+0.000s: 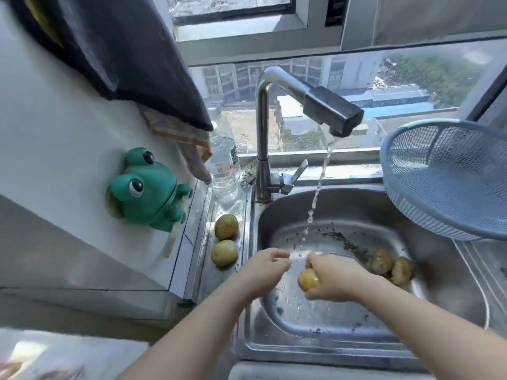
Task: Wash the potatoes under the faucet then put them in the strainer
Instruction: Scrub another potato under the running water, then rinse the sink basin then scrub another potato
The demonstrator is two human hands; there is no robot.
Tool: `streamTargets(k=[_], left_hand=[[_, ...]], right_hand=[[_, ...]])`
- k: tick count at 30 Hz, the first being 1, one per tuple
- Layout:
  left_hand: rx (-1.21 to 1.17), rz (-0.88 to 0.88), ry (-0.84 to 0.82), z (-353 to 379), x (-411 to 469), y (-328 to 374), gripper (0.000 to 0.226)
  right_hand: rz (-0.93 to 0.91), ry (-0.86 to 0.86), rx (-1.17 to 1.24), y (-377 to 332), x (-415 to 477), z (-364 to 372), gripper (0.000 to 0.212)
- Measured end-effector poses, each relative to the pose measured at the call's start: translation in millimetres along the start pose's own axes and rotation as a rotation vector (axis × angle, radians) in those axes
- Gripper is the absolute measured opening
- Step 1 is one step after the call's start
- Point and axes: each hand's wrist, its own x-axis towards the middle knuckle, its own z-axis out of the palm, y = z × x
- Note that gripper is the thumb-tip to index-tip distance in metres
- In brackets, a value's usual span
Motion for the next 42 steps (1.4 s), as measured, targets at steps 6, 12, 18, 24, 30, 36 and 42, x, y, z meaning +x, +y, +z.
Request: streamTargets(k=[6, 12, 18, 24, 30, 36, 42], left_hand=[[-0.302, 0.076, 0.305, -38, -17, -25, 0.024], [-0.378, 0.060, 0.406, -65, -36, -43, 0.026], [-0.316, 0.025, 0.462, -75, -39, -54, 0.023], [-0.330, 0.057, 0.386, -66, -27, -47, 0.022], [-0.241, 0.090, 0.232, -14, 7, -16, 0.016], [0.101, 0.010, -0.203, 58, 47, 9, 0.021], [0.183, -0.041, -0.241, 88, 79, 20, 0.018]], right_hand=[[-0.381, 0.189, 0.287, -60, 21, 18, 0.051], [-0.554, 0.347, 0.303, -109, 52, 41, 0.058], [-0.539, 0.478, 0.240, -113, 62, 53, 0.055], [-0.482, 0.435, 0.285, -90, 44, 49, 0.049], [-0.199, 0.277, 0.278, 3, 14, 41, 0.022], [0.303, 0.084, 0.119, 124, 14, 55, 0.030], [0.349, 0.094, -0.135, 191, 53, 66, 0.052]])
